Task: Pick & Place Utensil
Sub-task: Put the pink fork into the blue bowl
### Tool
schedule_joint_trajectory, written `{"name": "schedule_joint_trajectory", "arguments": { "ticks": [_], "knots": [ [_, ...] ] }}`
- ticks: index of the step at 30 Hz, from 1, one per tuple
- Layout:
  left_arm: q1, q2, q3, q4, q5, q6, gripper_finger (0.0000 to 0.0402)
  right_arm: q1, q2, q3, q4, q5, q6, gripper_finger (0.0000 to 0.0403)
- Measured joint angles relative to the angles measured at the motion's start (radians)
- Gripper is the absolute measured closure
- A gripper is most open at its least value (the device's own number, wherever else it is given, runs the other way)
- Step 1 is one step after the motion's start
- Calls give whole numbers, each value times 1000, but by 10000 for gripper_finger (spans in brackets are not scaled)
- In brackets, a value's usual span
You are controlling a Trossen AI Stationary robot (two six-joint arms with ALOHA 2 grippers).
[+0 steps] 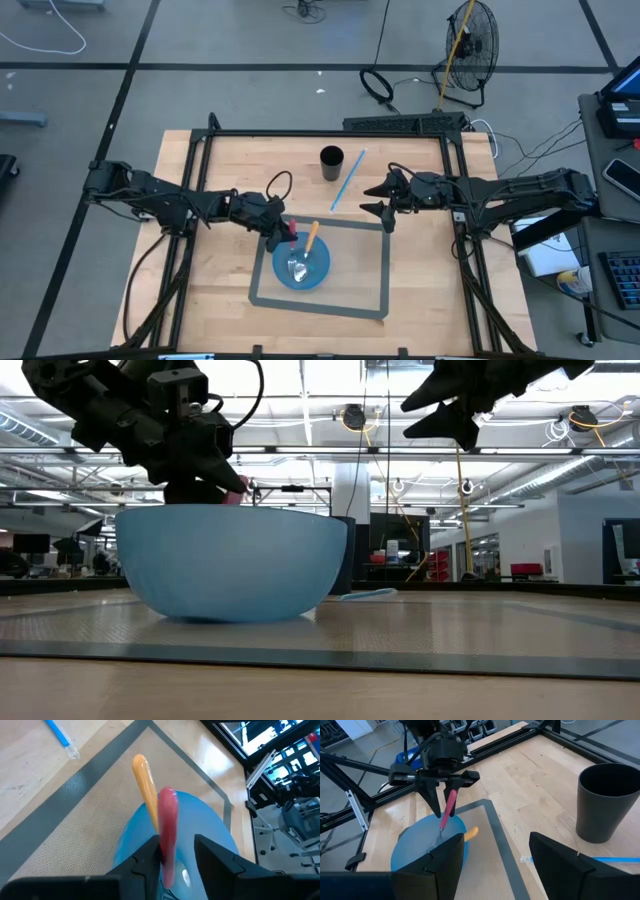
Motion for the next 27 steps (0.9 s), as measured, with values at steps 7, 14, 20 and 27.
{"name": "schedule_joint_trajectory", "arguments": {
  "ticks": [7,14,20,27],
  "knots": [
    [0,0,0,-2,1,20,231,-4,0,-26,5,-1,17,183],
    [2,0,0,50,17,51,211,-4,0,-64,8,-3,54,185],
    [31,0,0,66,12,63,197,-4,0,-73,8,-3,57,186],
    [76,0,0,65,2,64,188,-4,0,-73,8,-7,57,188]
  ]
}}
